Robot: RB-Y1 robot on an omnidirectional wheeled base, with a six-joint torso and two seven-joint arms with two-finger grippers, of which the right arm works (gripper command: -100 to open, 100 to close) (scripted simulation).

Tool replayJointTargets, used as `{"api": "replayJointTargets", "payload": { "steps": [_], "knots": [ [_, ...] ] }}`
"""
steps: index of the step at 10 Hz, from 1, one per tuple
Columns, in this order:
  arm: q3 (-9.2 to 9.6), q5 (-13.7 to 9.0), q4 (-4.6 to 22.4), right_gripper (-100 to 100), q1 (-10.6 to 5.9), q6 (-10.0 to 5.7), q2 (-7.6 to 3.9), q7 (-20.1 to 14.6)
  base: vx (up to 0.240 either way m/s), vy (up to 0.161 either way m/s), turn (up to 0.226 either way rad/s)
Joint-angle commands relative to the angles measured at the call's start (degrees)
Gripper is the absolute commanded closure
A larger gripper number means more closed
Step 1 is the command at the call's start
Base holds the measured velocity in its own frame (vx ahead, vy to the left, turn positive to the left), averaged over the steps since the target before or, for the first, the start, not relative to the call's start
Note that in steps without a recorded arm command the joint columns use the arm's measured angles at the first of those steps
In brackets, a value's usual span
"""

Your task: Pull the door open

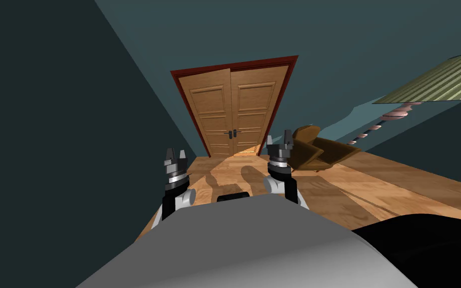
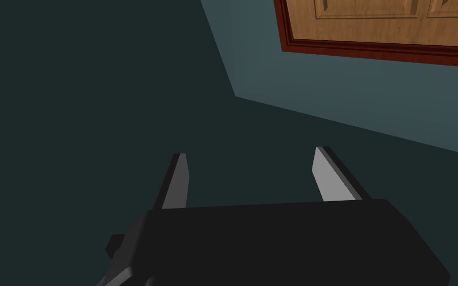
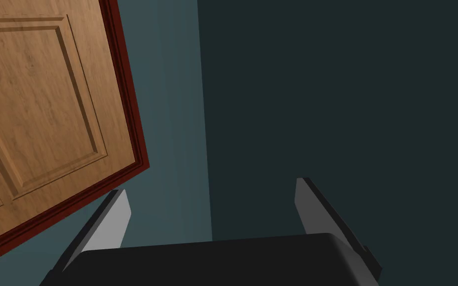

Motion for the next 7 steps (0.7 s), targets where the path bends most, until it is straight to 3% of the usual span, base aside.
{"api": "replayJointTargets", "payload": {
  "steps": [1, 7],
  "knots": [
    [-0.35, -0.2, 1.6, -100, -0.61, 0.02, -0.53, -0.2, 0.022, -0.073, 0.093],
    [-2.08, -1.0, 9.5, -100, -3.63, 0.12, -3.00, -1.1, 0.071, 0.021, 0.049]
  ]
}}
